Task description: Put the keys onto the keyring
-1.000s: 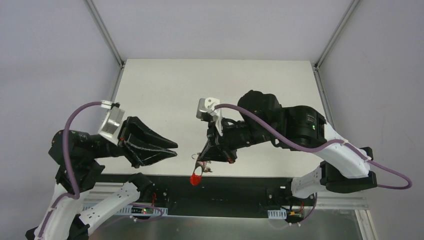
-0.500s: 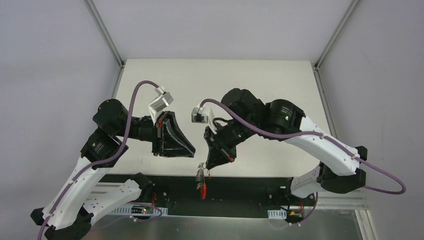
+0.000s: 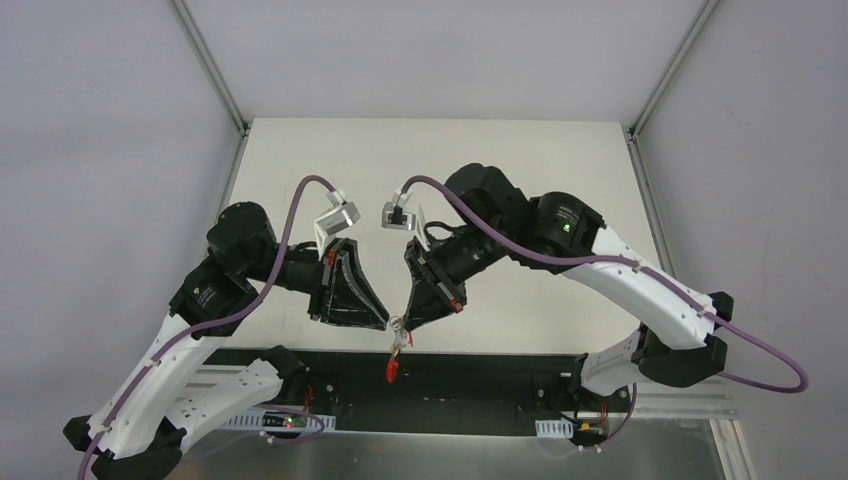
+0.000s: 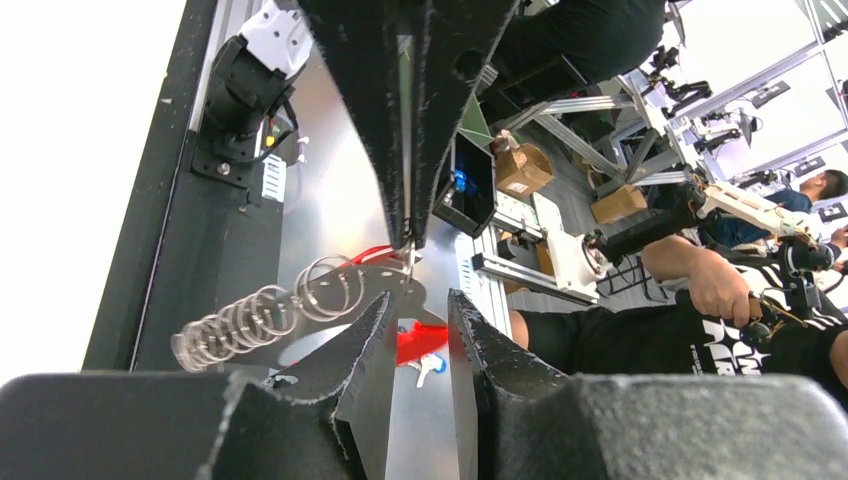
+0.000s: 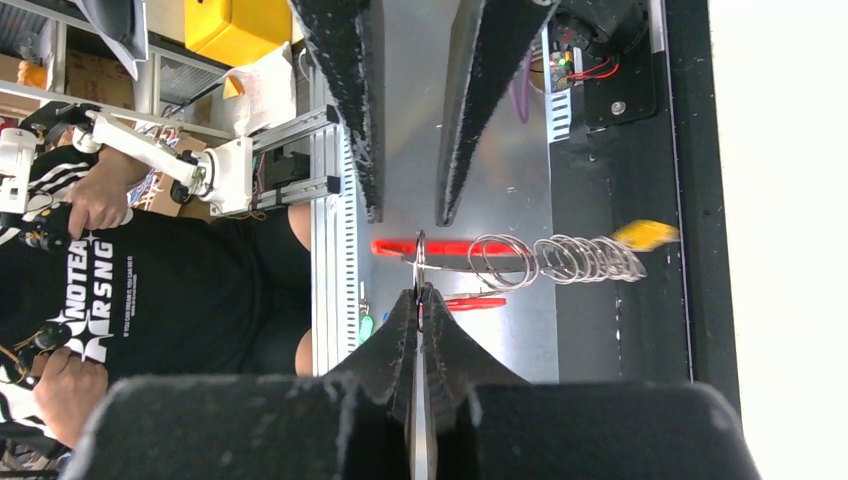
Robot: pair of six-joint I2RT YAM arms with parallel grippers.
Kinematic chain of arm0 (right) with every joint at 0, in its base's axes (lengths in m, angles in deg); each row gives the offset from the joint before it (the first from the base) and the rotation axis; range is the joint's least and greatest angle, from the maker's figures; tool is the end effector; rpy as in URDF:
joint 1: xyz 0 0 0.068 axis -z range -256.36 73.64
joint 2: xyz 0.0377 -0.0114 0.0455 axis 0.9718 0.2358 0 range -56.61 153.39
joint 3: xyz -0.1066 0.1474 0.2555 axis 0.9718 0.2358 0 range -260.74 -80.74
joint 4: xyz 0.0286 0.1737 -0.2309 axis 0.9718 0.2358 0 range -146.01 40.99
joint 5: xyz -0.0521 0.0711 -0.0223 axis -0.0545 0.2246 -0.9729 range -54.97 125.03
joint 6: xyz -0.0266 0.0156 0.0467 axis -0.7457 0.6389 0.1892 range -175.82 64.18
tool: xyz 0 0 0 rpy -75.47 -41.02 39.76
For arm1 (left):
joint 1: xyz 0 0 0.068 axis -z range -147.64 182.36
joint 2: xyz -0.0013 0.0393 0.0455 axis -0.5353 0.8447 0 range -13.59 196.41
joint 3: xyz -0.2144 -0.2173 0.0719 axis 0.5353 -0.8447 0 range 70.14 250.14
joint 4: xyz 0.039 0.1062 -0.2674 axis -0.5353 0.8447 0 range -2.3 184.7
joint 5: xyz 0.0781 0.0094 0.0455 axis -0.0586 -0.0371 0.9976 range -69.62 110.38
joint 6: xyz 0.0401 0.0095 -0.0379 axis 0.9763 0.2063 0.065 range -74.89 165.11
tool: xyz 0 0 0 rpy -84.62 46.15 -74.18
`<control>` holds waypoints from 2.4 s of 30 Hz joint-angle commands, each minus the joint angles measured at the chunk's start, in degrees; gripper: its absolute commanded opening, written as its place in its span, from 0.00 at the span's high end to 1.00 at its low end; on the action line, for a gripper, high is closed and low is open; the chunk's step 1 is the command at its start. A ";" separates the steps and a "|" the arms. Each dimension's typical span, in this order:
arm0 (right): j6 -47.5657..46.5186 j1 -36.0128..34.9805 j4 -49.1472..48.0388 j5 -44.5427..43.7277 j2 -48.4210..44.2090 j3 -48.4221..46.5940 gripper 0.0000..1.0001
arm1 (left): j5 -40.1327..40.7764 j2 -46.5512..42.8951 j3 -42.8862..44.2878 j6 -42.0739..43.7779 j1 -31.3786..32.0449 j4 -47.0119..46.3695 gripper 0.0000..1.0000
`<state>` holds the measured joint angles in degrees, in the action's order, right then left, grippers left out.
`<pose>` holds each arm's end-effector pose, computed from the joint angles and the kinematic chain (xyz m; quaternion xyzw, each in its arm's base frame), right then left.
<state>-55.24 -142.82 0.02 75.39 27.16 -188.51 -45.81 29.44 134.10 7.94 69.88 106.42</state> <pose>0.0976 0.2868 0.5298 -0.5867 0.5982 0.5027 0.2126 0.0751 -0.1021 0.4803 0.3953 0.5796 -0.6672 0.2503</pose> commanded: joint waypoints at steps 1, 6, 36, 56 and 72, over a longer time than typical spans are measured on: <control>0.51 0.44 -1.80 4.33 1.00 -2.53 1.00 | 1.12 -0.47 1.43 5.19 0.19 3.99 0.76; 1.10 0.71 -2.03 4.36 2.63 -4.12 1.00 | 1.07 -0.34 1.61 6.35 0.19 4.57 0.76; 1.15 -0.10 -5.91 1.74 0.93 -3.44 1.00 | 8.27 -4.55 3.40 13.50 0.19 5.46 1.00; -16.25 -10.27 -27.58 -27.00 -15.00 11.69 0.61 | 17.70 -12.83 1.20 14.56 0.19 -13.35 1.00; -29.47 -13.48 -36.18 -25.53 -11.03 7.51 0.60 | 21.16 -19.05 -9.64 9.34 0.19 -36.28 1.00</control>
<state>-80.68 -155.39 -31.71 49.18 14.37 -177.19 -26.82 11.84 125.60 19.29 69.88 79.73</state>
